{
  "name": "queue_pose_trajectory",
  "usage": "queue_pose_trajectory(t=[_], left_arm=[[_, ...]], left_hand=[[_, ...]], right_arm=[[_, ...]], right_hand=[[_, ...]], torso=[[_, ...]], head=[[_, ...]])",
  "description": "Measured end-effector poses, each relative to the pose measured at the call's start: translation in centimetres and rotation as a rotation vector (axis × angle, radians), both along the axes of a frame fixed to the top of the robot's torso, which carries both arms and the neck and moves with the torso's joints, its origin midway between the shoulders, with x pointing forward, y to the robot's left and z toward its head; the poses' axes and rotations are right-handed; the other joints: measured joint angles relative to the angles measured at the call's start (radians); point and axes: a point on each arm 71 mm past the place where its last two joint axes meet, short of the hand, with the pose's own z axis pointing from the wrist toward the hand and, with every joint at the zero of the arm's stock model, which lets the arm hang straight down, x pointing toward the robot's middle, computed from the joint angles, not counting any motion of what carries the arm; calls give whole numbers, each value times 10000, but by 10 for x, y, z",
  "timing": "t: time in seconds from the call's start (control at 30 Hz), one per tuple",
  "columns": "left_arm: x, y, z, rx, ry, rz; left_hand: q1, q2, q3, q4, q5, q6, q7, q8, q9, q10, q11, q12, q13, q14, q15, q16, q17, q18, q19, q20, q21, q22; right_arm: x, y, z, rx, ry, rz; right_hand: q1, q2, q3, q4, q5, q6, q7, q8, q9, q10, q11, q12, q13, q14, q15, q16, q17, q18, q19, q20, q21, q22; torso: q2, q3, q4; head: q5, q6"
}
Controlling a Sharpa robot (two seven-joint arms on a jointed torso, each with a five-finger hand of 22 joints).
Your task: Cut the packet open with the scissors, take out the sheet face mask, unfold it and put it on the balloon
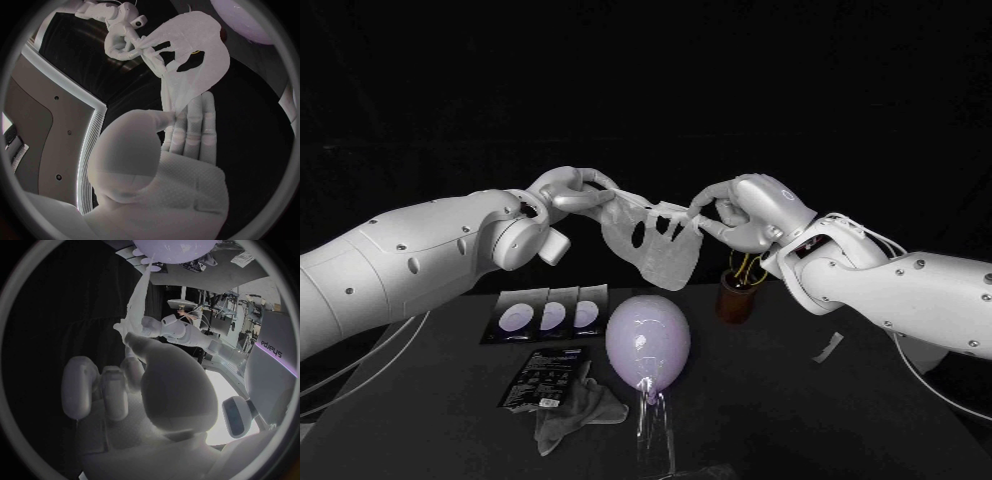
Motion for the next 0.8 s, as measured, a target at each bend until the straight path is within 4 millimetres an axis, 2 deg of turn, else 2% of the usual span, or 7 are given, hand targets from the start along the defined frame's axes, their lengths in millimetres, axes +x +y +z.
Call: queue_pose_trajectory(t=[0.07, 0.13, 0.23, 0.4, 0.57, 0.67, 0.8], left_arm=[[-1, -1, -2, -59, 104, 8], [-2, -3, -3, -165, 223, 0], [-3, -4, -6, -351, 378, -13], [-3, -5, -8, -665, 586, 8], [-4, -4, -12, -1159, 873, 33], [-5, -5, -16, -1544, 1116, -11], [-6, -7, -21, -2089, 1466, -164]], left_hand=[[-12, -13, 1, 2, 0, 1, 0, -1, 0, 28, -5, -69, -29, -415, 61, 2, 25, -72, -288, 37, 44, 87], [-12, -13, 62, 63, 0, 1, 0, -2, -30, -2, 25, -265, -95, -1316, 230, -106, 41, -332, -961, 171, -74, 120], [-65, -66, 154, 151, 0, 1, 0, -3, -56, -576, 342, -672, -236, -2801, 622, -373, 54, -683, -1980, 414, -489, 67], [-25, -106, 298, 181, -1, 7, 6, -3, -55, -1573, 720, -1147, -412, -4235, 1087, -511, 55, -840, -2675, 644, -942, -145], [-29, -103, 782, 129, -3, -153, 301, 249, -51, -3192, 1357, -1799, -784, -6232, 1765, -1620, -583, -842, -4075, 1242, -2359, -1016], [-98, -35, 961, 60, -4, -342, 491, 393, -49, -3755, 1585, -2043, -1033, -6376, 1958, -2403, -1182, -841, -4583, 1371, -3233, -1721], [-365, 132, 1166, 106, -3, -1017, 493, 1087, -46, -3908, 1601, -2186, -1334, -5728, 1925, -4093, -2378, -843, -4188, 1362, -3855, -2394]], right_arm=[[0, 1, 1, 86, 0, -10], [1, 2, 2, 169, -6, -17], [2, 2, 5, 262, -37, -38], [3, 1, 8, 346, -92, -79], [3, 1, 12, 419, -162, -94], [3, 1, 14, 451, -192, -91], [3, 1, 15, 480, -217, -87]], right_hand=[[0, 0, 0, 0, 0, 0, 0, 0, 0, 0, 0, 0, 1, 0, 0, 0, -1, 0, 0, 0, 0, 1], [0, 0, 0, 0, 0, 0, 0, 0, 0, 0, 0, 0, 1, 0, 0, -1, -3, 0, 0, 0, 0, 1], [0, 0, 0, 0, 0, 0, 0, -1, 0, 0, 0, 0, 0, 0, 1, -6, -8, 0, -1, 1, -1, 4], [-1, -1, 0, 0, -1, 0, 0, -2, -2, -1, 1, 0, -2, 0, 0, -8, -8, 0, -1, 1, -1, 6], [40, -41, 0, 0, 0, 0, 0, -2, -5, -1, 1, -1, -8, 0, 1, -21, -6, 0, -2, 1, -1, 8], [40, -41, 0, 0, 0, 0, -1, -3, -8, -1, 1, -1, -13, 0, 1, -34, -6, 0, -2, 1, -2, 9], [39, -42, 0, 0, -1, 0, 0, -3, -10, -1, 1, 0, -12, 0, 0, 0, 1, 0, -3, 1, -3, 8]], torso=[[1, -3, 0], [1, -5, 1], [-4, -5, 0], [-12, -7, 1], [-14, -8, -4], [-14, -9, -4], [-13, -12, -3]], head=[[-2, -7], [-3, -13], [-2, -16], [5, -11], [3, 10], [-4, 28], [-10, 37]])
